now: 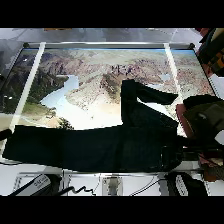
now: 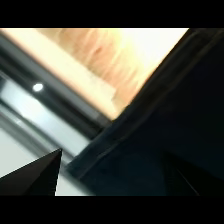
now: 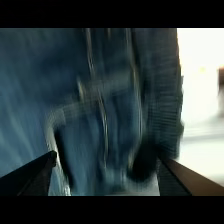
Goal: Fold the clothes and pants, and hang the long-sleeved shirts on hangers.
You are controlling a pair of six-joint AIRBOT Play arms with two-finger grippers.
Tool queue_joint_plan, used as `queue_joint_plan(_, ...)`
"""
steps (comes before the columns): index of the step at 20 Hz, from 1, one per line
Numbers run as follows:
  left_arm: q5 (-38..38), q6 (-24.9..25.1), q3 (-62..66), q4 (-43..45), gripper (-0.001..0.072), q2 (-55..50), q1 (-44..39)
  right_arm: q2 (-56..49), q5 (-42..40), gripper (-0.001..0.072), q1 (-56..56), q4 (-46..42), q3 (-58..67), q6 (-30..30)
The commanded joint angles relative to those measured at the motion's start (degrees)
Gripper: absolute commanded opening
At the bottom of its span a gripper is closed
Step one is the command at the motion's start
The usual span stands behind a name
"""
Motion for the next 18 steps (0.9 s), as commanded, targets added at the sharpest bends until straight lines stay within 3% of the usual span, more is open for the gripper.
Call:
queue_joint_plan(1,0.96,-1.53,2.03,-11.26,0.0688,-0.04,-5.99,-0.94,-16.68,0.0681,-0.02,-2.86,1.38,6.75)
queue_joint_plan(3,1.36,-0.15,2.14,-15.47,0.0688,-0.07,-11.30,-4.20,-20.68,0.0680,0.07,-0.50,1.40,7.87)
queue_joint_plan(6,1.42,4.48,2.16,-23.10,0.0689,-0.04,-21.03,-9.09,-25.22,0.0680,2.12,16.11,2.03,1.22)
queue_joint_plan(8,1.66,6.05,2.19,-28.06,0.0689,-0.04,-27.89,-13.11,-30.56,0.0680,5.66,20.74,3.85,-1.09)
queue_joint_plan(13,5.51,5.99,2.19,-30.75,0.0689,-0.04,-39.82,-32.92,-35.19,0.0679,20.96,21.16,19.12,-3.39)
queue_joint_plan(18,5.46,5.79,2.19,-30.80,0.0689,-0.04,-43.23,-57.16,-36.76,0.0678,33.46,15.72,40.17,-4.35)
